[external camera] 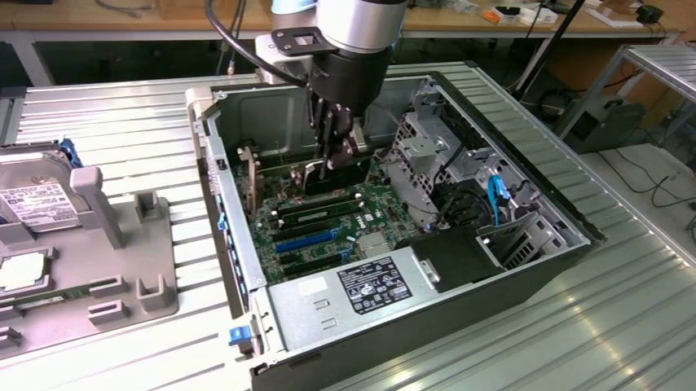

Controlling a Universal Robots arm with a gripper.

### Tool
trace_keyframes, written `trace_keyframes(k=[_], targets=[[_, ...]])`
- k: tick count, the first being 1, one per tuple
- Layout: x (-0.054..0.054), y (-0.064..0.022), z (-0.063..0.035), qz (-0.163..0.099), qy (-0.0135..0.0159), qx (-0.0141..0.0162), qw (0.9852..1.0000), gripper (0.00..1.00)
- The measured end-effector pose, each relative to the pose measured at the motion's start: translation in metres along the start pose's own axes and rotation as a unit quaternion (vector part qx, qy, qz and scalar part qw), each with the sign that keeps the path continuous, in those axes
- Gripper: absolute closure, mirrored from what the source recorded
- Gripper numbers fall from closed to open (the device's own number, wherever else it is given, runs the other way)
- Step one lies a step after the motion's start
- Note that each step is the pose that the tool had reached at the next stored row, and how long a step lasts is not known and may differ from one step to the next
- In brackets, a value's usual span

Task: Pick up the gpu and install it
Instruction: 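Insert the gpu into the slot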

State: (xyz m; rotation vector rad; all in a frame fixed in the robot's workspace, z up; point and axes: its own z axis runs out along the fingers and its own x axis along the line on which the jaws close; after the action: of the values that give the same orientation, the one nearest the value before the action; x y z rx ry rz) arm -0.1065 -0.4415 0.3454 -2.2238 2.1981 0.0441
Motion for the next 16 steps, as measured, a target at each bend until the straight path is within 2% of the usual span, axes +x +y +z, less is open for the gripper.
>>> trace_keyframes(k=[10, 16], targets=[[0.0069, -0.0004, 0.0034, 0.012, 0.0024, 0.0003, 0.9999, 0.73], [0.0069, -0.0005, 0.0036, 0.012, 0.0023, 0.0003, 0.9999, 0.73]])
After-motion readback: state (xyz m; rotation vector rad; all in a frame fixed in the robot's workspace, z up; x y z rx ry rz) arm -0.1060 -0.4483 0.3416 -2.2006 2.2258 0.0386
